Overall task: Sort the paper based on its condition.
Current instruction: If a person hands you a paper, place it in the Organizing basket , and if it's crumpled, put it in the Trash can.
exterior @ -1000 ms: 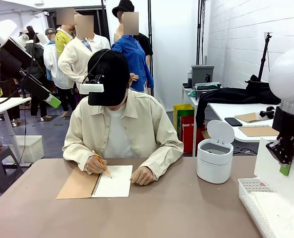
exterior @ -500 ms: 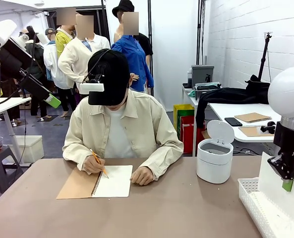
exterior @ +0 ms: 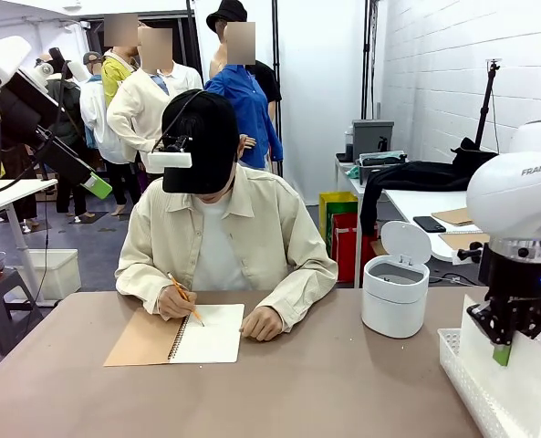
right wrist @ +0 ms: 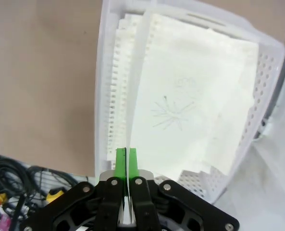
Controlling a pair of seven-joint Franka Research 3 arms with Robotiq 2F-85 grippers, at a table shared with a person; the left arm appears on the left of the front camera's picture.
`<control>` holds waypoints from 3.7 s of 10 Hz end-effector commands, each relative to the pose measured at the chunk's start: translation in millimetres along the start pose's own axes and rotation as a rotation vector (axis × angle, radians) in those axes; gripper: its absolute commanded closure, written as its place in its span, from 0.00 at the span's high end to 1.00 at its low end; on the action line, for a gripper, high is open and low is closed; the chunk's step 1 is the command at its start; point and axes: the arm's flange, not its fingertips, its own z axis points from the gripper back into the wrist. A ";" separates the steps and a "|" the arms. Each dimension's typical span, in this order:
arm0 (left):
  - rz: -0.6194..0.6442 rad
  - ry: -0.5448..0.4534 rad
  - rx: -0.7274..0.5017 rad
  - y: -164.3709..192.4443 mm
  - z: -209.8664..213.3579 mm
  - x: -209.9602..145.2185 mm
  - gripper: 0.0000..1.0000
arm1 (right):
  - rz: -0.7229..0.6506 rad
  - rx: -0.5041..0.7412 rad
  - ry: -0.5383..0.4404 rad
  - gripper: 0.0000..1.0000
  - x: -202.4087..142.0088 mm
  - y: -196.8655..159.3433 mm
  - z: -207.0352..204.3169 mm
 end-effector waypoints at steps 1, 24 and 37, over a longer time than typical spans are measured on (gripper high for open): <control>0.004 -0.004 0.002 1.0 0.3 0.4 1.00 | -0.028 0.047 -0.007 0.00 0.9 9.2 -16.0; 0.004 -0.004 0.002 1.0 0.3 0.4 1.00 | -0.144 -0.139 -0.092 1.00 -14.4 -70.9 63.2; 0.004 -0.004 0.002 1.0 0.3 0.4 1.00 | 0.113 -0.059 -0.311 1.00 -25.5 -4.8 114.1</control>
